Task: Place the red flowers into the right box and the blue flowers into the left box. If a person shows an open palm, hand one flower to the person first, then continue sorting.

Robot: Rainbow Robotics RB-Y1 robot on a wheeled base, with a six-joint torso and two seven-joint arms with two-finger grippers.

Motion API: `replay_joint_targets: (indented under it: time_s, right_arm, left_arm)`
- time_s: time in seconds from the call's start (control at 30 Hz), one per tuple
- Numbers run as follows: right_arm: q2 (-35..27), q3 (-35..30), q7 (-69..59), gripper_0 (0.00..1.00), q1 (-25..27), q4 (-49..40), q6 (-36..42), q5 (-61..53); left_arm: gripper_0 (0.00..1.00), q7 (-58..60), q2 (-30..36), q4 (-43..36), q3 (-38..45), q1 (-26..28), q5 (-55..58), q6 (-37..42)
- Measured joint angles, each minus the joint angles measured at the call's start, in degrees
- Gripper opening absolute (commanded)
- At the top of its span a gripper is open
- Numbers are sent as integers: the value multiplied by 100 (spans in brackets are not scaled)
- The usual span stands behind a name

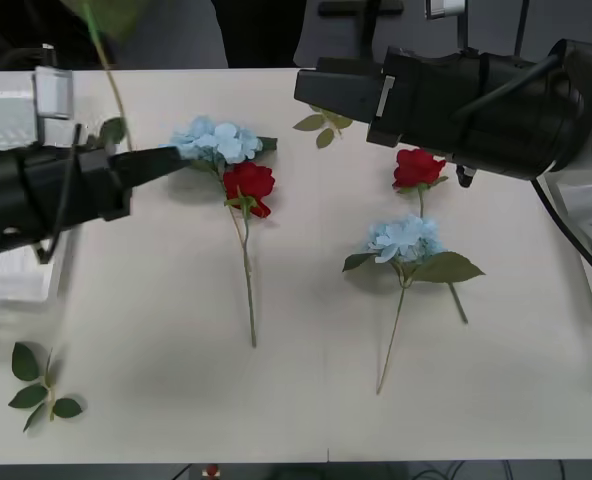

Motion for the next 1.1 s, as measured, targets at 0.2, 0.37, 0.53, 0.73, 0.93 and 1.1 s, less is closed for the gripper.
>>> replay_joint_targets:
  time_s: [0.2,0.37,0.53,0.73,0.93,1.1]
  right_arm:
    - [-327,-212,0,100,207,-1,195,-94]
    - [-1013,-443,0,100,494,-1,345,69]
    - [-1741,-447,-109,100,757,117,478,483]
    - [-1938,-446,-1359,100,623,702,1096,1342]
    - [-1936,-443,-2181,100,160,928,1845,2578]
    - [-1830,-361,-3466,100,-270,928,2561,3537]
  left_arm:
    - [0,1654,549,1,1314,59,-1422,973]
    - [0,2116,971,8,1896,59,-2738,1551]
    - [0,3193,1313,25,2089,59,-4103,1835]
    - [0,3185,1376,181,2262,59,-5214,2065]
    - [0,3184,1376,946,2242,58,-5683,1746]
    - [0,3183,1376,1699,1951,-3,-5910,1316]
